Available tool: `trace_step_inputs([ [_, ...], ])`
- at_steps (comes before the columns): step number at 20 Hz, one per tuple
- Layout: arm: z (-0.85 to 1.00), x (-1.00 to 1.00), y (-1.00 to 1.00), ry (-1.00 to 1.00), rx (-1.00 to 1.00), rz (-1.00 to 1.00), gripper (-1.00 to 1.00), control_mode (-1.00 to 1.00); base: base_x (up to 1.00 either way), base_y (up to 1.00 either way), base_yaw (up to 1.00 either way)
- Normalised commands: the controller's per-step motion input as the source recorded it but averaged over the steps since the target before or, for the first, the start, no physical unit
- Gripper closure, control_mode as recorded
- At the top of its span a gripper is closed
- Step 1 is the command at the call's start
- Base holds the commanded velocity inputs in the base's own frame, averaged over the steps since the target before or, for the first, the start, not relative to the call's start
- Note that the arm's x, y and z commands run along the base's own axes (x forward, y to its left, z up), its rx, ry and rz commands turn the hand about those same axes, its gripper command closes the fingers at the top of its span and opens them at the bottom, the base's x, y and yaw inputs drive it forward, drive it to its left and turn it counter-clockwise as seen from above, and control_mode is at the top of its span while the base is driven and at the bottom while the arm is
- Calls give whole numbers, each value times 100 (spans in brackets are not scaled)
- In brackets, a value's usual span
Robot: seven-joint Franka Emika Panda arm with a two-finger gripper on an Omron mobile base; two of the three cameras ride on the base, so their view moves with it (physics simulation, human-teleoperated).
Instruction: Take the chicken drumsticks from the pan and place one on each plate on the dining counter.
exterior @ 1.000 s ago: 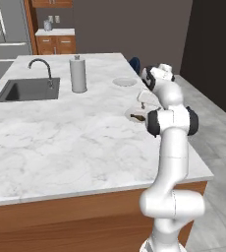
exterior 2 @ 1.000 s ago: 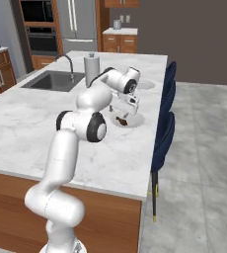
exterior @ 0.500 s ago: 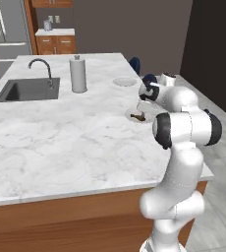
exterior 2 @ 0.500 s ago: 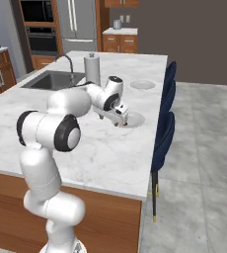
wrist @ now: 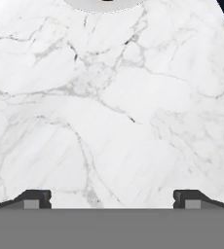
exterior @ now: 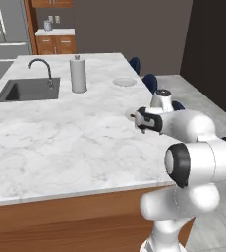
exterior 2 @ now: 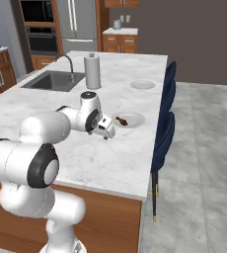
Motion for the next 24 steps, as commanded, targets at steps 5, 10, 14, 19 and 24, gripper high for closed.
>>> trace_step_inputs([
  [5,23,-69,0,6,15,-9,-100,-100,0,0,0],
  [10,6,-72,1,-9,2,0,-100,-100,0,0,0],
  [14,0,-7,0,-1,0,0,-100,-100,0,0,0],
  [19,0,-20,3,-1,0,3,-100,100,-16,2,4],
  [24,0,0,0,0,0,0,-100,100,-85,15,45],
])
